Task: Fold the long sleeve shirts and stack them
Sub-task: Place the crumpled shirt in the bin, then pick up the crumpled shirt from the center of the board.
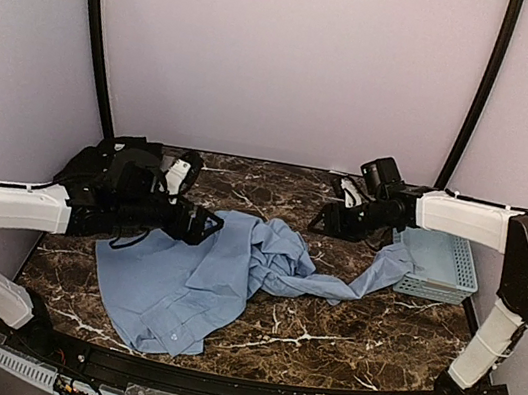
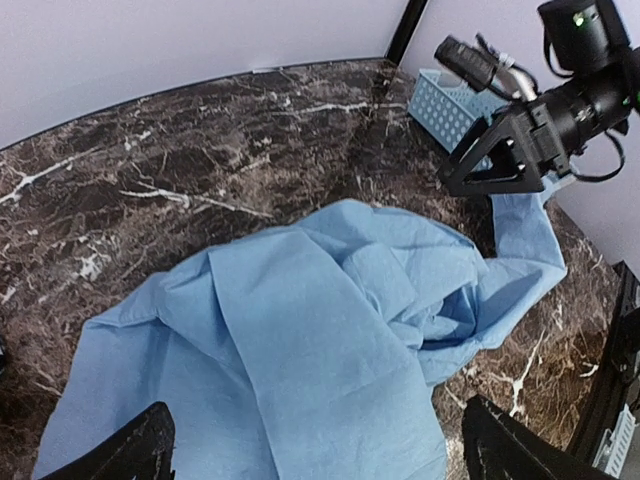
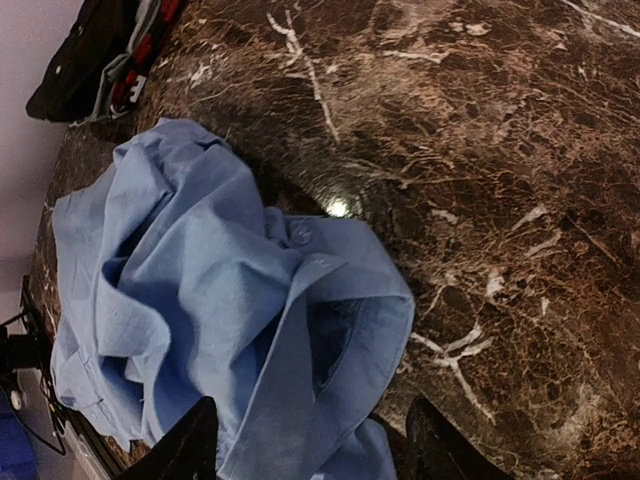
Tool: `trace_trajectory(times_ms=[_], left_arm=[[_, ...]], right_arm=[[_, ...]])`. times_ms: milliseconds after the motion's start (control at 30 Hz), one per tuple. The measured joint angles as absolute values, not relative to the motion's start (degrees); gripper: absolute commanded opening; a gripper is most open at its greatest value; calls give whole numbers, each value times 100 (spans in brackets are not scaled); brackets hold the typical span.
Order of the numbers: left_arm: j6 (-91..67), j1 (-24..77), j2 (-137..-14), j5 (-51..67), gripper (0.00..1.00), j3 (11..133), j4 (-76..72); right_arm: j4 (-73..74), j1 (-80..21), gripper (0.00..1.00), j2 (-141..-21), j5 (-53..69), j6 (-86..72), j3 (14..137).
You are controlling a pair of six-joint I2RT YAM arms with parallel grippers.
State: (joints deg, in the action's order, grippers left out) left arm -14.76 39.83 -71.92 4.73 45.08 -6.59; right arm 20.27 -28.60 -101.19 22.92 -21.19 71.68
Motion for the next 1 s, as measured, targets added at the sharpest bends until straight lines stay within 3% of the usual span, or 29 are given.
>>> trace_trajectory(times_ms=[200,367,600,700,800,933,1000], left_arm=[[-1719,4303,-7697,-401,99,4353,-158],[-2088,4276,-7896,-1031,99,4344,443],[-2379,4254,-7955,-504,99,4335,676],[-2421,4254,-8025,228,98,4187,340],[-2449,4254,-8313,895,93,4139,-84],[-2443,4263,-8836,1116,79,4283,-301],[-2401,4263,-9172,1133,68,4471,-340]], right_arm=[[2053,-3673,68,-9227,1992,-1575,6702],[2005,-4123,72,-9314,1848,-1216,6672],[2128,-4274,71,-10036,1347,-727,6775],[2196,-4303,60,-10263,1157,-554,6882],[2255,-4307,39,-10368,1037,-410,6989],[2390,-4309,23,-10440,805,-357,7225],[2412,-4298,19,-10438,716,-301,7338]])
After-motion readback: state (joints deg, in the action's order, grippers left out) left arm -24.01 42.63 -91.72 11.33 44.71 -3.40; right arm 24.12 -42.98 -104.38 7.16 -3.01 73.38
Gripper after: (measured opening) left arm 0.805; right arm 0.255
